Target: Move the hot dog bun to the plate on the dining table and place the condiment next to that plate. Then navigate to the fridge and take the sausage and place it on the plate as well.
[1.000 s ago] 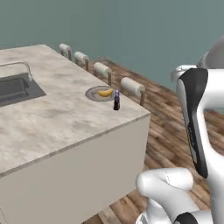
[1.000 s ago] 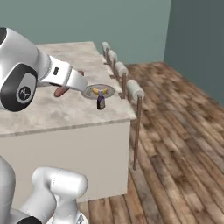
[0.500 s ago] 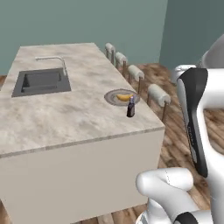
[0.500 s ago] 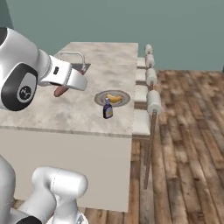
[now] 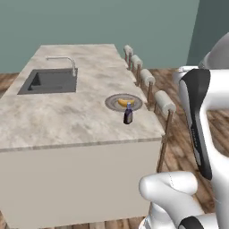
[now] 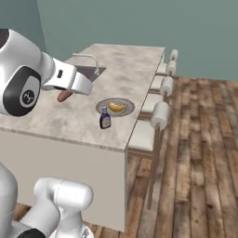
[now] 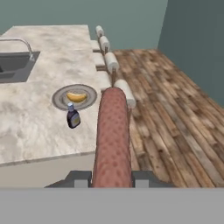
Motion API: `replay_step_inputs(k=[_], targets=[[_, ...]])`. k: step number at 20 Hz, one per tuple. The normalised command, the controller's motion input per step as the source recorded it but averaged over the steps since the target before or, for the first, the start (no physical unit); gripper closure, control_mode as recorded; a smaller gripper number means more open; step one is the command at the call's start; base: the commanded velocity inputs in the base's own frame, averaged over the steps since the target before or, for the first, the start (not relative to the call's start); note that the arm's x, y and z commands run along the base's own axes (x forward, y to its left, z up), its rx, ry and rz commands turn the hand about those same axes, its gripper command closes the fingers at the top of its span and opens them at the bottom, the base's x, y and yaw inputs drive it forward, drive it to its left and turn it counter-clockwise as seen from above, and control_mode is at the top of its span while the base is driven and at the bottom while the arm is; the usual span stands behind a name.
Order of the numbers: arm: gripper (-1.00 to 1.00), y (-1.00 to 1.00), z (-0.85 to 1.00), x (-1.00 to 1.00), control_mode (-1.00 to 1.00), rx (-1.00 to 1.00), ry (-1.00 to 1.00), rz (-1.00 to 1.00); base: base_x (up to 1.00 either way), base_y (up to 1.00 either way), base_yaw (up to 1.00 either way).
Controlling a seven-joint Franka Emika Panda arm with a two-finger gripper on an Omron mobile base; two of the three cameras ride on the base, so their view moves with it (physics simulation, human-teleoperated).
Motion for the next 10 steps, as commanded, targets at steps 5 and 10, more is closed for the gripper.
replay_step_inputs(k=[5,10], targets=[[1.00,0.00,0.00,0.00,1.00,0.00,0.00,0.00,0.25,-0.36,0.22],[1.00,0.00,0.00,0.00,1.00,0.00,0.00,0.00,0.35,-0.02,0.05]])
